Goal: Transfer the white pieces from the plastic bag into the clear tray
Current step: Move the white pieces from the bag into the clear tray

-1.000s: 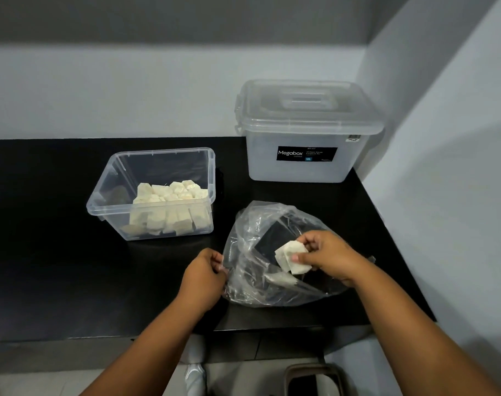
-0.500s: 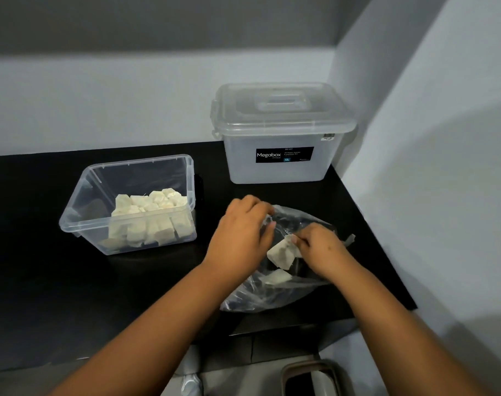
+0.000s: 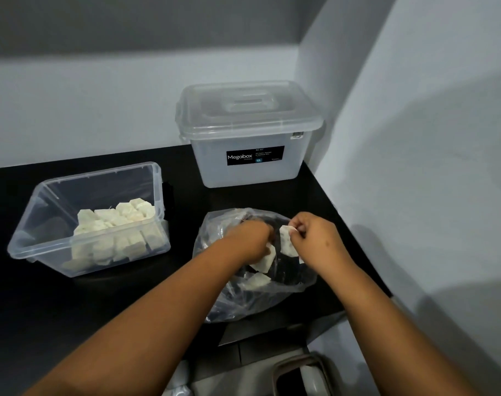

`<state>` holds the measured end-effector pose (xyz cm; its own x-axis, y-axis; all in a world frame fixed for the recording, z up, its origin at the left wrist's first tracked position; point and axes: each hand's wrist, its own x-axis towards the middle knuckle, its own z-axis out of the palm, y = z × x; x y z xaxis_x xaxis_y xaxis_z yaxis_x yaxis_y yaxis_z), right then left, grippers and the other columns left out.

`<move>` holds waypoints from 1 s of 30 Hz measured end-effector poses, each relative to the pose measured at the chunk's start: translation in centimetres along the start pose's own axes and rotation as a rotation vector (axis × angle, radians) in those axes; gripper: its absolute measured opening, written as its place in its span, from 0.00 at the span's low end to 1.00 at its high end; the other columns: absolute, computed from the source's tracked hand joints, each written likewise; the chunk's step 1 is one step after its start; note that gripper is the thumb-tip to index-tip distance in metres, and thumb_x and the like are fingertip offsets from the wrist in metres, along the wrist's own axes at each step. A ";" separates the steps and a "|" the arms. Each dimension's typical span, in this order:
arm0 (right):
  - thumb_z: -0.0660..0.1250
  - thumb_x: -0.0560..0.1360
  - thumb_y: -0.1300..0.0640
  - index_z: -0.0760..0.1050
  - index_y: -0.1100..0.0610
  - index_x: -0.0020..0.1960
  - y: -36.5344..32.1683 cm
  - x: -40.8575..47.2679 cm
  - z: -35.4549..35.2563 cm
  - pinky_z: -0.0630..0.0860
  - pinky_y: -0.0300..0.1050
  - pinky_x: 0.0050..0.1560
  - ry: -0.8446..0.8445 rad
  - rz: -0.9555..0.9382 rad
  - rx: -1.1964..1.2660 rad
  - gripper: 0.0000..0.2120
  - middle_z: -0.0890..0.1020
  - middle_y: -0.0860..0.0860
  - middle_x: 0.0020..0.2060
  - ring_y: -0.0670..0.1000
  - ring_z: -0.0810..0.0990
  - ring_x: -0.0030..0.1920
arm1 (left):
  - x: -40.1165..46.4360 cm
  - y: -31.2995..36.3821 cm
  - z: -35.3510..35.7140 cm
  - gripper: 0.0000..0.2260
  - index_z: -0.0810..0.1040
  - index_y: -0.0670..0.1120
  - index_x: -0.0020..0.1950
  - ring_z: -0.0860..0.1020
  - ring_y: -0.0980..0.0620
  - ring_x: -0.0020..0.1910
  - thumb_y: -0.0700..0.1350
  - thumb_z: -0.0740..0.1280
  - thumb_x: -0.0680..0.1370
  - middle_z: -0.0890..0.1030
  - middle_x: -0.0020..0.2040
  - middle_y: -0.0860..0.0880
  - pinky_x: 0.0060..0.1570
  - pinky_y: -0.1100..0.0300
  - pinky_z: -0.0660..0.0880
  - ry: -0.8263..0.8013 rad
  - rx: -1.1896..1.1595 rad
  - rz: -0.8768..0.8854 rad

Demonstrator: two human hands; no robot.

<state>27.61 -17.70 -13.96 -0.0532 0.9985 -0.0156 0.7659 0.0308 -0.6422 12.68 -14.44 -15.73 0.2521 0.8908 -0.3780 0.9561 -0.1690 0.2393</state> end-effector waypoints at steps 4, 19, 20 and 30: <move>0.66 0.76 0.58 0.77 0.52 0.44 0.0 0.0 -0.2 0.78 0.40 0.35 -0.010 0.018 0.063 0.04 0.80 0.49 0.33 0.47 0.79 0.34 | 0.2 -0.2 0.7 0.13 0.78 0.52 0.62 0.77 0.47 0.56 0.44 0.66 0.77 0.78 0.60 0.48 0.58 0.54 0.75 0.036 -0.033 0.008; 0.67 0.76 0.55 0.78 0.51 0.42 -2.9 1.4 -0.9 0.70 0.36 0.35 0.007 -0.056 0.176 0.05 0.79 0.47 0.33 0.44 0.76 0.33 | -3.3 -2.2 -3.1 0.10 0.79 0.47 0.49 0.77 0.50 0.44 0.49 0.60 0.81 0.80 0.50 0.46 0.42 0.57 0.73 0.152 -0.038 0.079; 0.67 0.76 0.55 0.78 0.52 0.42 -3.5 1.6 -1.0 0.71 0.36 0.35 0.012 -0.069 0.193 0.04 0.79 0.46 0.34 0.44 0.76 0.34 | -4.0 -2.7 -3.8 0.10 0.80 0.47 0.51 0.78 0.50 0.44 0.49 0.61 0.81 0.80 0.50 0.46 0.44 0.56 0.74 0.176 -0.065 0.092; 0.69 0.76 0.57 0.78 0.50 0.43 -14.3 4.8 0.2 0.77 0.45 0.43 -0.089 -0.294 0.408 0.04 0.80 0.48 0.37 0.46 0.77 0.38 | -11.7 -12.3 -12.5 0.06 0.82 0.49 0.50 0.78 0.59 0.37 0.48 0.71 0.75 0.81 0.40 0.54 0.40 0.63 0.75 0.414 -0.297 0.007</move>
<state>16.30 -13.40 -5.01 -0.2970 0.9420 0.1565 0.3990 0.2713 -0.8759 -3.93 -17.51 -3.13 0.1209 0.9927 -0.0039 0.8558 -0.1022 0.5071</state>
